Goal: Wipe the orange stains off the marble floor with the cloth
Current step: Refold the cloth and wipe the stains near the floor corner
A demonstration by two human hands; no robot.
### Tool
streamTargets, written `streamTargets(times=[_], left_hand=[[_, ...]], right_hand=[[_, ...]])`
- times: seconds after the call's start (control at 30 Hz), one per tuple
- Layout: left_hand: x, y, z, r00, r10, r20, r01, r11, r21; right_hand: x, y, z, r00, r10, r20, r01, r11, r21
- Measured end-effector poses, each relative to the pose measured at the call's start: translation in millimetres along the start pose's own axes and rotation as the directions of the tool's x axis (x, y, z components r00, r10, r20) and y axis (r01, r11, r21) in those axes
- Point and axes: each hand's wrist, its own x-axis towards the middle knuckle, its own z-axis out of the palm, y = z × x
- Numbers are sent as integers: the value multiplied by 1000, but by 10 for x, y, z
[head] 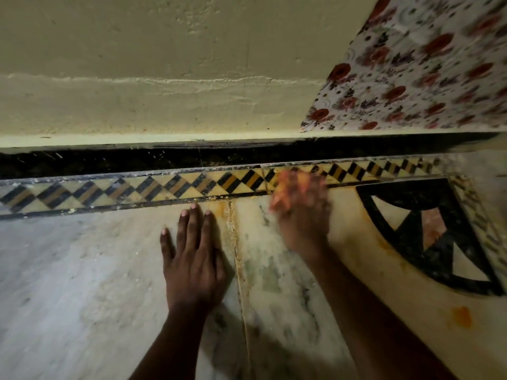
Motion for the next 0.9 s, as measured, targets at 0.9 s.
streamTargets(times=[0.9], left_hand=[[21, 35, -45, 995, 85, 50, -87, 996, 34]], right_hand=[[-286, 885, -18, 908, 412, -71, -400, 906, 140]])
